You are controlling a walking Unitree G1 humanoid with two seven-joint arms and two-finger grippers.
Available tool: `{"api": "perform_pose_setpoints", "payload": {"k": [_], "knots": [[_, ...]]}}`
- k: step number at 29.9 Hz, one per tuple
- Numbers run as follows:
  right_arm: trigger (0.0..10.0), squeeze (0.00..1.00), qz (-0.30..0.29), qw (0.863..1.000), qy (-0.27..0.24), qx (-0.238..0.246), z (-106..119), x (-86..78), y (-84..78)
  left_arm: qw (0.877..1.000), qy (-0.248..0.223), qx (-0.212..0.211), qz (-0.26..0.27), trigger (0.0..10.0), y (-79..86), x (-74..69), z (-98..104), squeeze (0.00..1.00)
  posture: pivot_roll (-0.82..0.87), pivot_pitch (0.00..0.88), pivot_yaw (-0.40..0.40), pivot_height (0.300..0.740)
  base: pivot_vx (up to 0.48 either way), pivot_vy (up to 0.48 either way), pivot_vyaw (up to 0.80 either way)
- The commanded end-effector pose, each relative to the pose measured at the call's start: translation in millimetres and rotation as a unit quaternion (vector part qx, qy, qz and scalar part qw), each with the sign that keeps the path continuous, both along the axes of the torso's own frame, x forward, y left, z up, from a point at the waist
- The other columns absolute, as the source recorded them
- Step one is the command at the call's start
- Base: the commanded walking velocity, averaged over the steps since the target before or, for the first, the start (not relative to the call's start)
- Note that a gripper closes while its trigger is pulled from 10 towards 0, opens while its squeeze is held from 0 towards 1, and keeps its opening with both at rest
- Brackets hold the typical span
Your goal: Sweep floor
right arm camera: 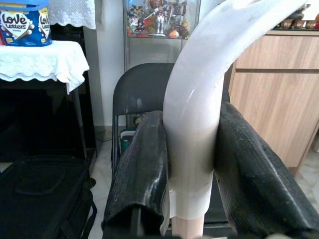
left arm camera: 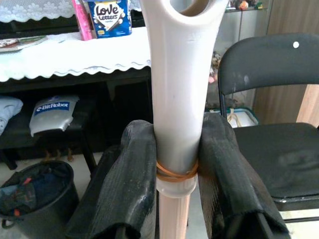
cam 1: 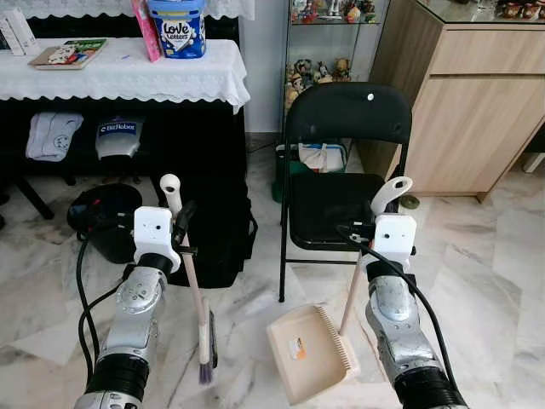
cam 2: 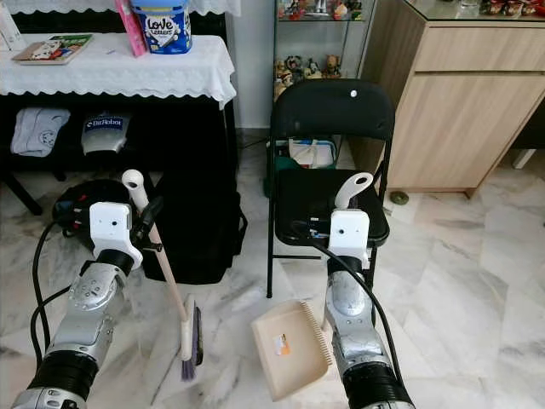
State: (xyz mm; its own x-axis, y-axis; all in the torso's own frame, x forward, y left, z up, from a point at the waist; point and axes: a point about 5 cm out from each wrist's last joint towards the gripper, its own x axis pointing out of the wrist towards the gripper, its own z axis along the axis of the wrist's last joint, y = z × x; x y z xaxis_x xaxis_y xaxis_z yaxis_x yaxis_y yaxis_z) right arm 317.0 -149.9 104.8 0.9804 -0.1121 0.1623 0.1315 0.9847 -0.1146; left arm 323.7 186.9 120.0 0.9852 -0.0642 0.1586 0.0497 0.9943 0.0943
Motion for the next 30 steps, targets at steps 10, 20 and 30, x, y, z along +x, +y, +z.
{"api": "perform_pose_setpoints", "payload": {"k": [10,20,30], "knots": [[10.0,0.00,0.006,1.000,-0.027,-0.005,11.0,2.4,2.0,1.000,-0.023,0.000,0.000,10.0,0.6,1.5,9.7,0.00,-0.04,0.051,0.003,0.740,0.000,0.000,0.00],[10.0,0.00,0.007,1.000,-0.026,-0.004,10.8,3.6,3.0,1.000,-0.024,-0.002,0.000,10.0,0.5,1.8,9.8,0.00,-0.06,0.043,-0.003,0.740,0.000,0.169,0.00],[10.0,0.00,0.005,1.000,-0.027,-0.005,10.7,2.7,1.8,1.000,-0.022,-0.002,-0.002,10.0,0.5,1.5,8.9,0.00,-0.07,0.046,0.001,0.740,0.000,0.380,0.00]]}}
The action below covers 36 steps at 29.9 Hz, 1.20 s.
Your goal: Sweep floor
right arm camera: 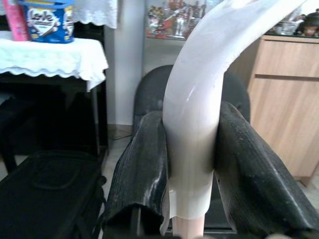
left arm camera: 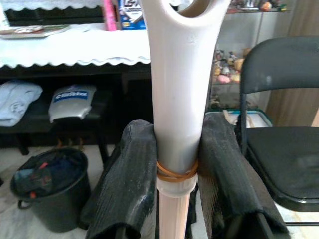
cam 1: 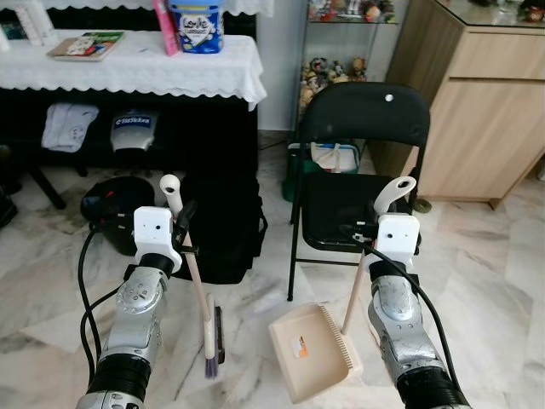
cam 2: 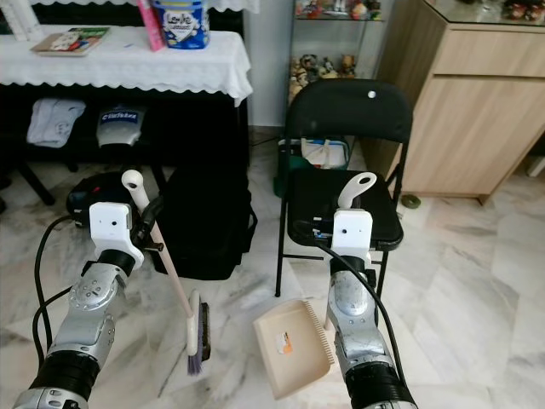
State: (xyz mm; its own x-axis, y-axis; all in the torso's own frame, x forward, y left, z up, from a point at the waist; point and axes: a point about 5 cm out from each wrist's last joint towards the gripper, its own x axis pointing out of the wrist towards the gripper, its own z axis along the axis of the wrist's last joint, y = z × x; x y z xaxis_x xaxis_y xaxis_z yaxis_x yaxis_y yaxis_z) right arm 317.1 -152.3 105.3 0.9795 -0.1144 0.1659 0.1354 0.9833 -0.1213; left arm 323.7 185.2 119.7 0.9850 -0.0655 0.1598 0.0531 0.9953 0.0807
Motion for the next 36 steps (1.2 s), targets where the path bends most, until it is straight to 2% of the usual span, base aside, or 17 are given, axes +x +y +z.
{"api": "perform_pose_setpoints", "payload": {"k": [1,9,21,36], "knots": [[10.0,0.00,0.007,1.000,-0.025,-0.001,10.1,2.6,4.3,1.000,-0.022,0.005,0.000,10.0,2.3,1.4,9.2,0.00,-0.07,0.046,0.001,0.740,0.000,0.394,0.00],[10.0,0.00,0.005,1.000,-0.024,0.000,9.6,2.8,4.6,1.000,-0.023,0.007,0.000,10.0,3.3,1.9,9.7,0.00,-0.07,0.045,0.006,0.740,0.000,0.360,0.00],[10.0,0.00,0.002,1.000,-0.026,0.001,10.0,2.2,4.2,0.999,-0.027,0.021,-0.006,10.0,1.9,2.5,12.5,0.00,-0.04,0.057,0.013,0.740,0.000,0.000,0.00],[10.0,0.00,0.003,1.000,-0.024,0.001,9.4,1.9,3.5,0.999,-0.025,0.020,-0.006,10.0,1.2,1.1,11.0,0.00,-0.04,0.060,0.007,0.740,0.284,0.000,0.00]]}}
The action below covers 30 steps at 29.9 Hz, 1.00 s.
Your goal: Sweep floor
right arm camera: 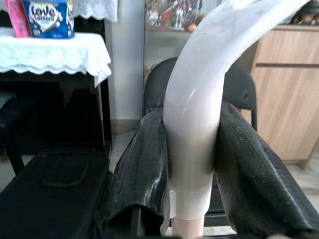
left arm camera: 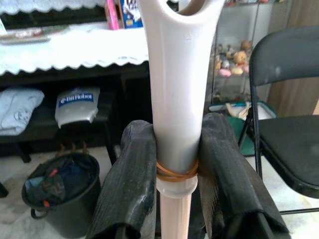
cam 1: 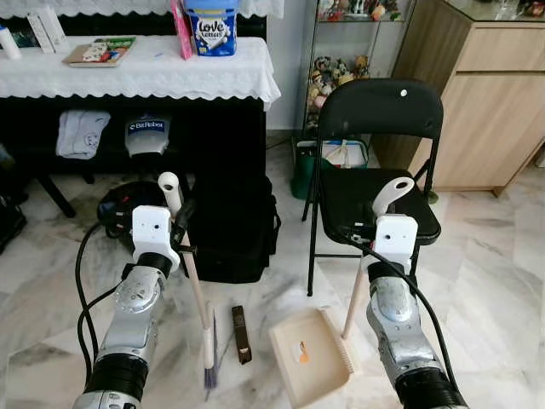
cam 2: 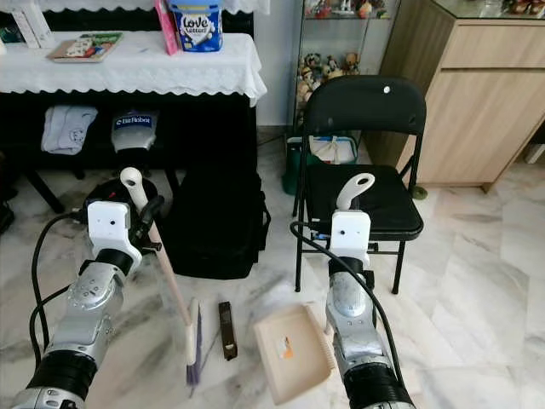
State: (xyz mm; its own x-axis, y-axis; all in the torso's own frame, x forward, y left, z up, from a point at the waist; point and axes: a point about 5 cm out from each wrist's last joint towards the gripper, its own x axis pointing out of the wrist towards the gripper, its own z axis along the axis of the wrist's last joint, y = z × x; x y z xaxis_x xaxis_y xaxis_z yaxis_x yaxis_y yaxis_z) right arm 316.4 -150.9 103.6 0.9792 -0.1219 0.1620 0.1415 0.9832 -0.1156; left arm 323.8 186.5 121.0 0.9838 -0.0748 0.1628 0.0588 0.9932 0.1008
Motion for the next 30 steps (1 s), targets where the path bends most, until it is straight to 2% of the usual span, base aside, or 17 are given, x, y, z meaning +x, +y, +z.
{"api": "perform_pose_setpoints", "payload": {"k": [1,9,18,25,30], "knots": [[10.0,0.00,0.006,1.000,-0.026,-0.003,11.2,2.5,2.1,1.000,-0.023,0.009,-0.003,10.0,-0.3,1.0,9.6,0.00,-0.04,0.060,0.007,0.740,0.304,0.000,0.00],[10.0,0.00,0.006,1.000,-0.024,-0.004,10.8,2.9,1.9,1.000,-0.023,0.009,-0.002,10.0,-0.3,1.3,9.4,0.00,-0.04,0.058,0.005,0.740,0.308,0.000,0.00],[10.0,0.00,0.006,1.000,-0.019,-0.004,8.2,1.8,1.9,1.000,-0.025,0.008,-0.001,10.0,0.4,0.5,9.1,0.00,-0.04,0.055,0.004,0.740,0.000,0.000,0.00],[10.0,0.00,-0.006,1.000,0.013,-0.010,-7.6,-1.4,-2.1,1.000,-0.022,0.011,0.004,10.0,2.5,0.4,6.9,0.00,-0.04,0.054,0.000,0.740,0.000,0.000,0.00],[10.0,0.00,-0.019,0.999,0.033,-0.019,-16.3,-5.0,-6.3,1.000,-0.006,0.013,0.005,10.0,3.4,1.2,-2.1,0.00,-0.05,0.053,-0.002,0.740,0.000,0.000,0.00]]}}
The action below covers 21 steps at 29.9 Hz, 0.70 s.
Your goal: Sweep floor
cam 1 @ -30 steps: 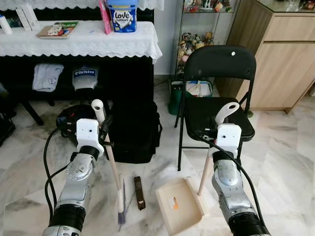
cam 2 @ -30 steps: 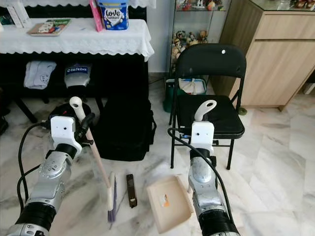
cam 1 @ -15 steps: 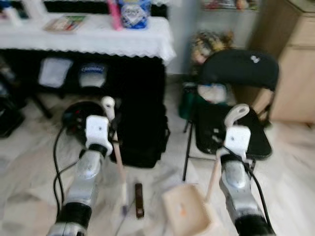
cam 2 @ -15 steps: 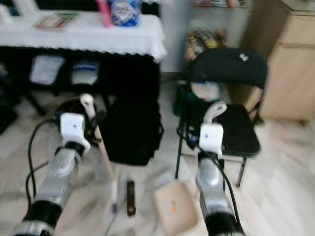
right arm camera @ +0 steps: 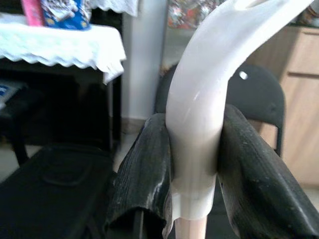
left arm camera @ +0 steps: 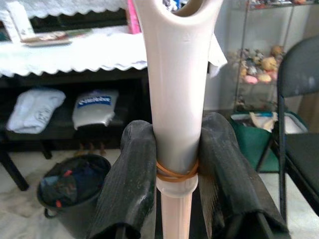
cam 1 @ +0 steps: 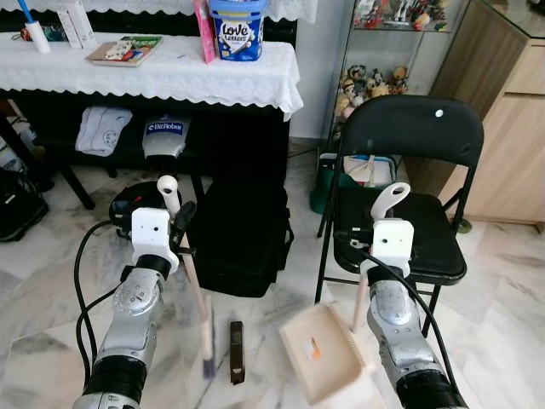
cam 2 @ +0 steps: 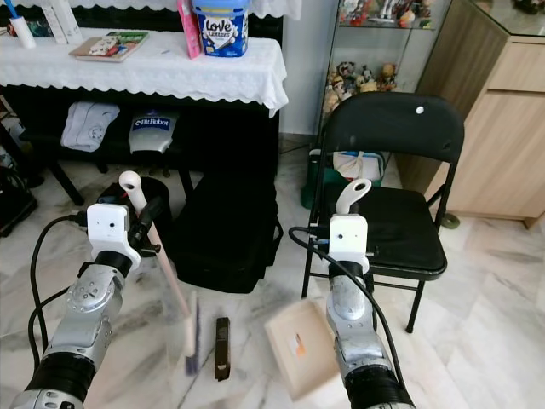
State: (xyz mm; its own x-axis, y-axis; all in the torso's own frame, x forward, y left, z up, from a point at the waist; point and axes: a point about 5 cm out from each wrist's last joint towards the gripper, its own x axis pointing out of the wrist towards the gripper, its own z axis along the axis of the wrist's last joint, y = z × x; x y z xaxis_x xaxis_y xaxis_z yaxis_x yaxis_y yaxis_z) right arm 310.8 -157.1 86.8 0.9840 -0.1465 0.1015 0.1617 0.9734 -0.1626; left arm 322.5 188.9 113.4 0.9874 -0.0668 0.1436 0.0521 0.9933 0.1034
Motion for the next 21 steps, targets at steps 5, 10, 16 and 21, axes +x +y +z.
{"api": "perform_pose_setpoints", "payload": {"k": [5,10,16,21], "knots": [[10.0,0.00,-0.021,1.000,0.019,-0.007,-8.3,-3.6,-4.9,1.000,0.004,0.012,0.002,10.0,2.0,2.3,-4.7,0.00,-0.05,0.053,-0.005,0.740,0.000,0.000,0.00],[10.0,0.00,-0.038,0.998,0.046,-0.013,-21.4,-8.5,-7.9,1.000,0.022,0.003,0.015,10.0,3.6,2.6,-14.0,0.00,-0.06,0.054,-0.007,0.740,0.000,0.000,0.00],[10.0,0.00,-0.048,0.997,0.054,-0.010,-25.1,-11.2,-12.0,0.999,0.032,-0.007,0.044,10.0,9.5,3.9,-21.4,0.00,-0.06,0.061,-0.010,0.740,0.000,0.000,0.00],[10.0,0.00,-0.054,0.997,0.056,-0.013,-26.5,-13.6,-14.3,0.998,0.024,-0.006,0.061,10.0,10.9,7.2,-19.0,0.01,-0.07,0.066,-0.011,0.740,0.000,0.000,0.00]]}}
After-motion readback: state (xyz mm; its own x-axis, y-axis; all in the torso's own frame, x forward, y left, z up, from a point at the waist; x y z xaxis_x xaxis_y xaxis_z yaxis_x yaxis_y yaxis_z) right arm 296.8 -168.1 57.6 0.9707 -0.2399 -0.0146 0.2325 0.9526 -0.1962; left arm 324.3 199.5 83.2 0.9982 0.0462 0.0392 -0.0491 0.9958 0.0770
